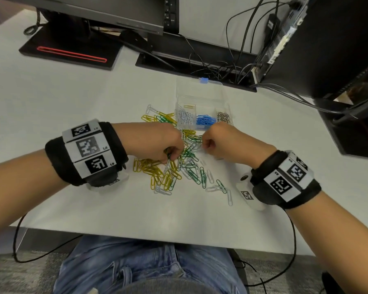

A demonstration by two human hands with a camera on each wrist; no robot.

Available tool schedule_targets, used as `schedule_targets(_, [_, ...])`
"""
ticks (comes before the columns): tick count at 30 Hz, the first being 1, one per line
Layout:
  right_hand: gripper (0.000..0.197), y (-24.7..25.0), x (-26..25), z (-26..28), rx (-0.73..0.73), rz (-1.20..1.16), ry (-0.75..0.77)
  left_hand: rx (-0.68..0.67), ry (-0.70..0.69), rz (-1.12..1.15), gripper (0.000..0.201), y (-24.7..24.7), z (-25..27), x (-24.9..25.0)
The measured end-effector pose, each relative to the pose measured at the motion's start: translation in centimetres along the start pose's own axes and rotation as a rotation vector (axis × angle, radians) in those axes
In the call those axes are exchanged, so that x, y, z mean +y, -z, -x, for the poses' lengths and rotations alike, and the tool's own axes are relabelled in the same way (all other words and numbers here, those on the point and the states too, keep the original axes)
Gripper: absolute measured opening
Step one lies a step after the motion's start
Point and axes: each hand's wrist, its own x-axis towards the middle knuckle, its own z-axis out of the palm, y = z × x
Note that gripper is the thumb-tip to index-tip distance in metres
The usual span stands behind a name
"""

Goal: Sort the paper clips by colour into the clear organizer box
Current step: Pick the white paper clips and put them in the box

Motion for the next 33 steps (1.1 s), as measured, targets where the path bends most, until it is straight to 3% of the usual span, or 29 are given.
schedule_targets(3, [0.012, 0.6, 0.7, 0.3, 0.007, -0.139, -0.051, 0.010, -0.012, 0.028, 0.011, -0.1, -0.1, -0.4])
schedule_targets(9, [0.007, 1.8, 0.9, -0.8, 0.201, -0.258, -0.094, 0.047, -0.036, 0.050, 0.010, 0.4, 0.2, -1.0])
schedule_targets(15, [0.009, 3.0, -0.6, -4.5, 0.339, -0.230, -0.072, -0.068, -0.091, 0.007, 0.026, 0.0, 0.7, 0.0])
schedule_targets(19, [0.021, 3.3, -0.8, -5.4, 0.309, -0.186, -0.086, -0.045, -0.112, 0.025, 0.015, -0.8, 0.4, 0.1])
schedule_targets(25, [0.012, 2.5, -3.1, -1.2, 0.228, -0.207, 0.051, 0.028, -0.061, 0.045, 0.006, -0.6, 0.3, -0.5])
schedule_targets(30, [0.020, 1.0, -4.5, 1.2, 0.035, -0.193, 0.138, 0.182, 0.040, 0.112, 0.006, 0.9, 1.0, -1.3])
schedule_targets(33, [0.023, 0.5, -4.7, 0.9, 0.002, -0.159, 0.146, 0.215, 0.117, 0.159, 0.006, 1.6, 1.3, -1.9])
